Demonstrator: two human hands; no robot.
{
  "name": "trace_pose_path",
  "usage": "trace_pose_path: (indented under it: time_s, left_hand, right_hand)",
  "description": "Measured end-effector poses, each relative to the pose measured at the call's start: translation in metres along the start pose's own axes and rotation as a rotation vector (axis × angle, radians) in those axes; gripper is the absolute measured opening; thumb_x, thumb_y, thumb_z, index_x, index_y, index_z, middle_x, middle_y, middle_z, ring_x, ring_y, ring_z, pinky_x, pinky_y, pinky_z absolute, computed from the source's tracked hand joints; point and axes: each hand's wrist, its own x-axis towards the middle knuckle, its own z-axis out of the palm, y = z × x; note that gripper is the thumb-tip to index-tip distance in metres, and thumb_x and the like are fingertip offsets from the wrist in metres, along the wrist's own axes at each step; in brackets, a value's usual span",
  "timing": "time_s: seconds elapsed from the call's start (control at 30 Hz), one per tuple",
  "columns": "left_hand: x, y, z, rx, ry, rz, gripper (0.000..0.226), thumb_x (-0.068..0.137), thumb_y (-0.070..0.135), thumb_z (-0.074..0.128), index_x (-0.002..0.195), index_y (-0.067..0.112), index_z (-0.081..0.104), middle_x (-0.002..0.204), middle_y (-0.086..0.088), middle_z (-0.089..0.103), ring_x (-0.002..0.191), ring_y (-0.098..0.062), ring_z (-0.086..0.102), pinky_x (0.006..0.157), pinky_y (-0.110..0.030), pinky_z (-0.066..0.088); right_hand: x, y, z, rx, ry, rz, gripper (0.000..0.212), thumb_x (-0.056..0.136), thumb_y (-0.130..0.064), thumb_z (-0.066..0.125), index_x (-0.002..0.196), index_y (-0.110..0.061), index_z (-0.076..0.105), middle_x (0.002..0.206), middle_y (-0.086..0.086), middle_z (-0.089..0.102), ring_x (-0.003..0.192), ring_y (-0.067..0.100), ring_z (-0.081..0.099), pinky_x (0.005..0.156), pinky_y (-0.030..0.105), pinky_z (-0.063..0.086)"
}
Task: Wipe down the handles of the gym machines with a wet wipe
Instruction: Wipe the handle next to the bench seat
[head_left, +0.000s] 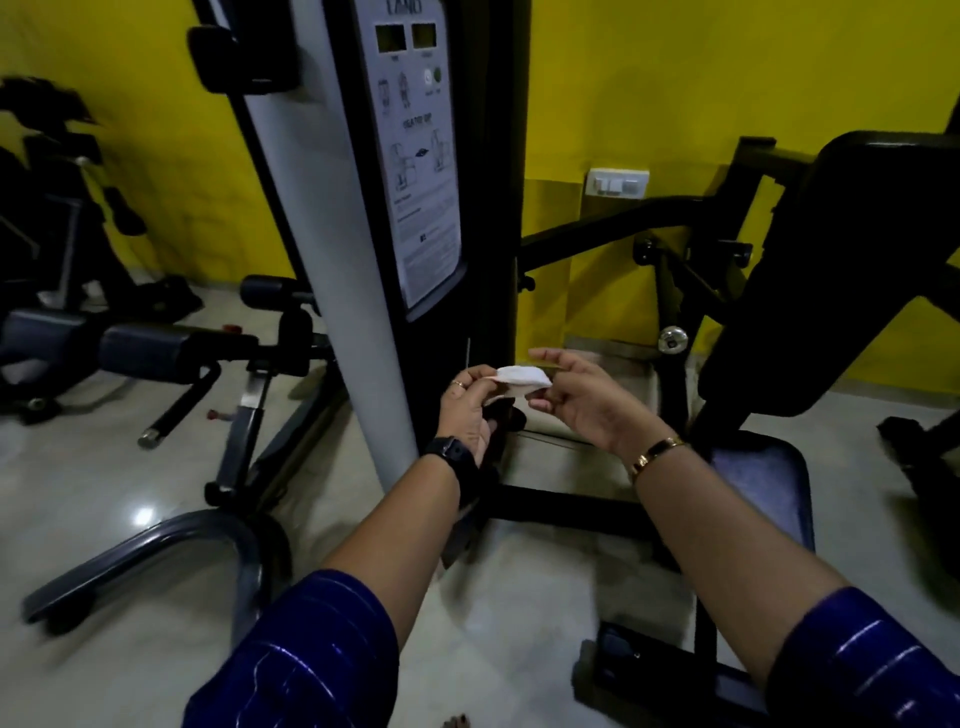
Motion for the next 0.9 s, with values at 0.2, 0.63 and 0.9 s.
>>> trace_pose_path:
  time_s: [0.2, 0.63, 0.9]
  left_hand:
    - [-0.044, 0.001, -0.033, -0.028, 0.095, 0.062, 0.014, 0.098, 0.007, 0.051, 0.104, 0.004, 0.063, 0.084, -0.008, 0.069, 0.069, -0.013, 0.068, 0.061, -0.022, 0.056]
    - [-0.102, 0.032, -0.122, 0.192, 0.285, 0.161, 0.017, 0.099, 0.011, 0.054, 0.088, 0.009, 0.066, 0.083, -0.008, 0.070, 0.081, -0.021, 0.065, 0.084, -0.037, 0.053]
    - [-0.124, 0.078, -0.202, 0.315, 0.388, 0.192, 0.011, 0.087, 0.017, 0.070, 0.090, 0.007, 0.067, 0.083, -0.011, 0.066, 0.081, -0.024, 0.062, 0.077, -0.040, 0.053]
  right_hand:
    - [-0.014, 0.029, 0.035, -0.010, 0.022, 0.010, 0.032, 0.089, 0.011, 0.056, 0.116, -0.005, 0.049, 0.096, 0.008, 0.060, 0.079, 0.016, 0.060, 0.059, 0.019, 0.052]
    - [-0.026, 0.072, 0.132, -0.538, -0.131, -0.055, 0.035, 0.077, -0.013, 0.079, 0.107, -0.011, 0.062, 0.091, 0.004, 0.055, 0.084, 0.014, 0.055, 0.073, 0.024, 0.050]
    - [-0.010, 0.093, 0.215, -0.775, -0.217, -0.174, 0.005, 0.082, -0.009, 0.073, 0.085, -0.010, 0.069, 0.080, 0.009, 0.068, 0.073, 0.014, 0.061, 0.067, 0.026, 0.051]
